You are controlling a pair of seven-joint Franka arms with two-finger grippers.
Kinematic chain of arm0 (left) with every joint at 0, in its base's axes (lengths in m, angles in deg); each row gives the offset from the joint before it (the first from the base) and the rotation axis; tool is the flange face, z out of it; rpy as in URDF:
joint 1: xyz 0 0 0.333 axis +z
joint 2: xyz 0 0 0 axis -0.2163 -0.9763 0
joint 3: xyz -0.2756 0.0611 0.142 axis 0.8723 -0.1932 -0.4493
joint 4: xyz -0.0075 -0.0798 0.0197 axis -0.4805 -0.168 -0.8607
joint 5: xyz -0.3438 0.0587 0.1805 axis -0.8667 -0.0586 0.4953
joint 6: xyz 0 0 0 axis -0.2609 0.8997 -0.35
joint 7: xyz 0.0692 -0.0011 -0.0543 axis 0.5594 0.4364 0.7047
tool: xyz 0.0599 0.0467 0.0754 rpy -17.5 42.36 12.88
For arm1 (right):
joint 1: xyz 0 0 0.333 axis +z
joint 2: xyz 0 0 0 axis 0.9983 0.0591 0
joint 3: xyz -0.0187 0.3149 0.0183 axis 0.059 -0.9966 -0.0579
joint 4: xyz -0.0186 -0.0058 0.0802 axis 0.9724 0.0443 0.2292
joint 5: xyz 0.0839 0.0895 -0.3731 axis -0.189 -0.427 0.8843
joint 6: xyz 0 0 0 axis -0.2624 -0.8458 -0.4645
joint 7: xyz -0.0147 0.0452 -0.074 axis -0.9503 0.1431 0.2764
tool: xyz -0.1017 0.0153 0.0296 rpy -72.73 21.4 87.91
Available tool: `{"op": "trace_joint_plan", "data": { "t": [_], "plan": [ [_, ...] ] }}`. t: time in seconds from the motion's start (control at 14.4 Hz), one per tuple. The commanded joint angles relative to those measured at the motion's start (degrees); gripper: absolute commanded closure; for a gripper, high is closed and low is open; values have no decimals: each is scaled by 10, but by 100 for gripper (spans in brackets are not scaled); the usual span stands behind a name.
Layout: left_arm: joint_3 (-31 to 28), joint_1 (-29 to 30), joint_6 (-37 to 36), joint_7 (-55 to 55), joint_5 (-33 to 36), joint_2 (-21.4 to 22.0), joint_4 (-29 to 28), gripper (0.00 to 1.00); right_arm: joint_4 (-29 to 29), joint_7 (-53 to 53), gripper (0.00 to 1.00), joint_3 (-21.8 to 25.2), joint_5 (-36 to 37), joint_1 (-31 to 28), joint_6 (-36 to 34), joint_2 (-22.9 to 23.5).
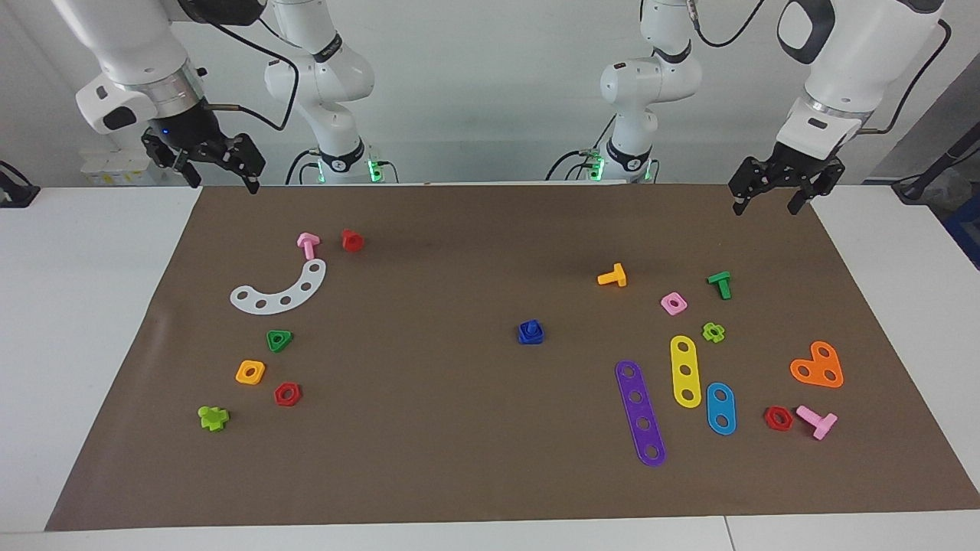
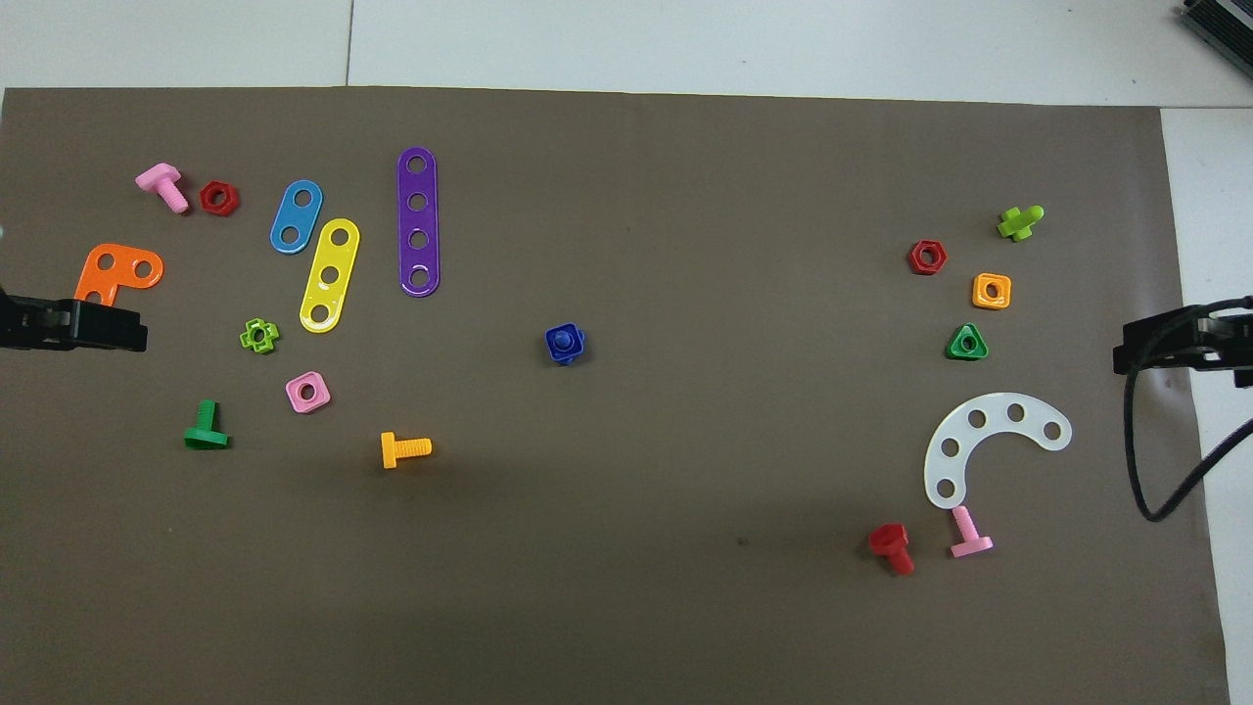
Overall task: Unscrew and place screws in storage area
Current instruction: 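Reach the left gripper toward the blue bolt and nut mid-mat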
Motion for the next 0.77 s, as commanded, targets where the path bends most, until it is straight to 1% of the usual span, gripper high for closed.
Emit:
{"op": "trace_joint_plan", "data": {
  "t": [0.0, 0.28, 0.42, 0.49, 0.56, 0.7],
  "plan": [
    [-1, -2, 5, 1, 13, 9, -9, 0, -4, 7, 0, -2, -11, -8, -9, 2],
    [-1, -5, -1, 1, 13, 10, -14, 0, -4, 6, 0, -2, -11, -8, -9, 2],
    [1, -9, 7, -3, 9, 13, -18, 0, -4, 6, 0, -2, -11, -8, -9, 2],
    [2, -18, 7, -8, 8, 11, -20, 0, -4, 6, 0, -2, -11, -8, -9, 2],
    [2, -42, 5, -19, 5, 7, -19, 0, -4, 6, 0, -2, -11, -8, -10, 2],
    [3, -77, 13, -92, -9, -9, -18, 0, -4, 6, 0, -2, -11, -8, -10, 2]
  ]
}}
